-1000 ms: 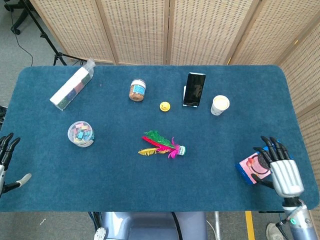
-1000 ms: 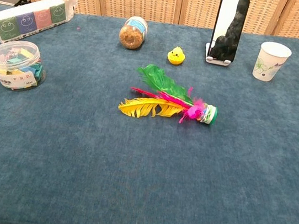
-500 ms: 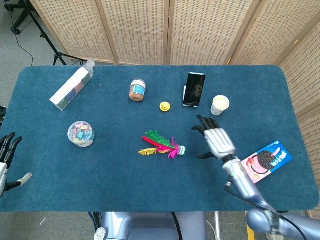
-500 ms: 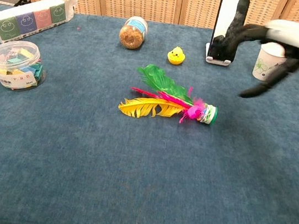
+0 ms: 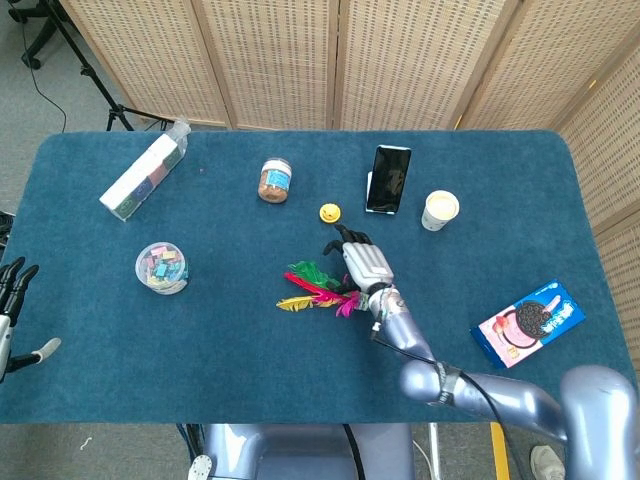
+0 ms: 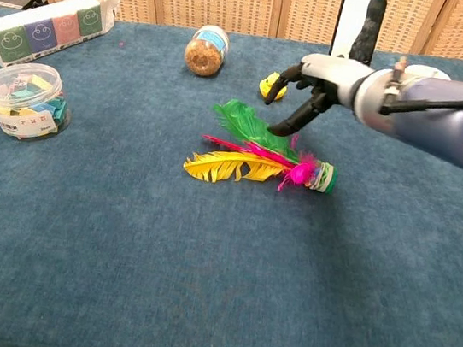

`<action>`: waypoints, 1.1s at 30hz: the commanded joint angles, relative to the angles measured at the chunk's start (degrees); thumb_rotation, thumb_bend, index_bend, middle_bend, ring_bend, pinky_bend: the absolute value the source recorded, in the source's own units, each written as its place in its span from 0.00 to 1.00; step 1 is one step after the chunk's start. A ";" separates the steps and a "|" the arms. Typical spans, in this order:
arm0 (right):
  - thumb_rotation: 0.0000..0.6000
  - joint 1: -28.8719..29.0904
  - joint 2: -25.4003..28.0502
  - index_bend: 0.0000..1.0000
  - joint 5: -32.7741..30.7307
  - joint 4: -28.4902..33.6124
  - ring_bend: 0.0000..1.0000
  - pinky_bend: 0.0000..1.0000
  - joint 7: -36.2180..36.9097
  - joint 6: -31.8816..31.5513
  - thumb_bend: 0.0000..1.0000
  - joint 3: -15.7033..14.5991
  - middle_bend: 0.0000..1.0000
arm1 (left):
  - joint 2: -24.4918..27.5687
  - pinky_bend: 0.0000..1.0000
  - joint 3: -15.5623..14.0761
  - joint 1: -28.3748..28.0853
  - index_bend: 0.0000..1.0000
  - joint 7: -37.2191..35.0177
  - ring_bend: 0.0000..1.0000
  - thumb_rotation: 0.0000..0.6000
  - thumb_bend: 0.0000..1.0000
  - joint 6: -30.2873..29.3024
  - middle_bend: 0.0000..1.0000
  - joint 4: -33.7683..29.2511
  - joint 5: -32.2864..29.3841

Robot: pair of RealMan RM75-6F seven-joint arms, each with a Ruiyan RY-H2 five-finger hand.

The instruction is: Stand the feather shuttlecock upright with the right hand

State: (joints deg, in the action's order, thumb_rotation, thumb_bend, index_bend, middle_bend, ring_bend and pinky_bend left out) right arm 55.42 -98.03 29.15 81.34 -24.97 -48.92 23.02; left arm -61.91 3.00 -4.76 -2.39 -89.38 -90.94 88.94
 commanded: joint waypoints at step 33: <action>1.00 0.13 0.69 0.69 7.29 4.60 0.00 0.01 11.01 -1.49 0.62 1.60 0.06 | 0.35 0.00 -0.28 -0.17 0.00 -0.93 0.00 1.00 0.00 0.21 0.00 0.23 0.61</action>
State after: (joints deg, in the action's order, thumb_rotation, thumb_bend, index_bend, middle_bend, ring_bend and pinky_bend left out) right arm 57.58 -99.45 31.84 82.58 -17.77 -49.52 23.45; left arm -61.56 2.73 -4.94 -3.33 -89.15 -90.70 89.53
